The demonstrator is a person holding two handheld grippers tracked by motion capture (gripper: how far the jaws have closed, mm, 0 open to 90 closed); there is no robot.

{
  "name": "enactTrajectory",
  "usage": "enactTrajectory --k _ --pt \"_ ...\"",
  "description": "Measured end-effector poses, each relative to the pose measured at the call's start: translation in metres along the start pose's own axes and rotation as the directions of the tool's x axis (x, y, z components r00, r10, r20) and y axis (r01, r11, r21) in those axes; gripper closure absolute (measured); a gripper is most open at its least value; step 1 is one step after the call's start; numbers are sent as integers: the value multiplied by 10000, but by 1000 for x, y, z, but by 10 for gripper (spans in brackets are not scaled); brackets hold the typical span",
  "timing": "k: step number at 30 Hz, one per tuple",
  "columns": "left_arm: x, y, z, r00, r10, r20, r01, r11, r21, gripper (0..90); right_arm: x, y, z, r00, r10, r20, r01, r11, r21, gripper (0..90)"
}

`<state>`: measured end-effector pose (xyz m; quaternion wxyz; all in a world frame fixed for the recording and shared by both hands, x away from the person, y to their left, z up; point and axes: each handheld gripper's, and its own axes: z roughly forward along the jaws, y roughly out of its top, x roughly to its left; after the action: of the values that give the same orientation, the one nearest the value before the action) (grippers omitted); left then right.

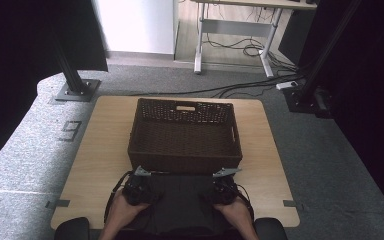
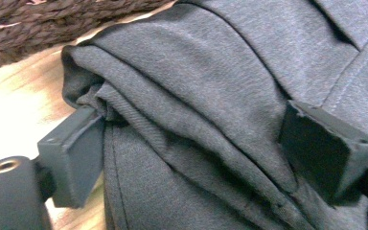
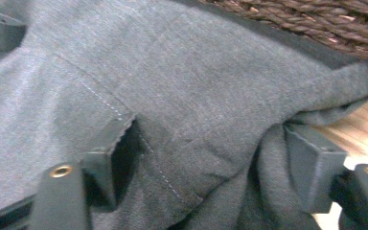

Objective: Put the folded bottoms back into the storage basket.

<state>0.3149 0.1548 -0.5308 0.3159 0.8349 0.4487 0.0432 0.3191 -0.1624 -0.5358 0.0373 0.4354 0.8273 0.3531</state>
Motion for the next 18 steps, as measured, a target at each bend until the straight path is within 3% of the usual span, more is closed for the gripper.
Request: enactTrajectory --k 7,14,18 --pt "-1 1 -1 9996 44 277 -45 10000 31 264 1 2 1 9996 79 -271 -76 9999 125 402" --pt "0 -1 -2 9958 -240 883 254 9996 -147 450 3 5 2 9978 281 -593 -262 9991 323 541" --pt "3 -4 -3 9921 -376 1198 422 9985 -362 547 6 6 1 9988 120 -482 -106 9995 285 577"
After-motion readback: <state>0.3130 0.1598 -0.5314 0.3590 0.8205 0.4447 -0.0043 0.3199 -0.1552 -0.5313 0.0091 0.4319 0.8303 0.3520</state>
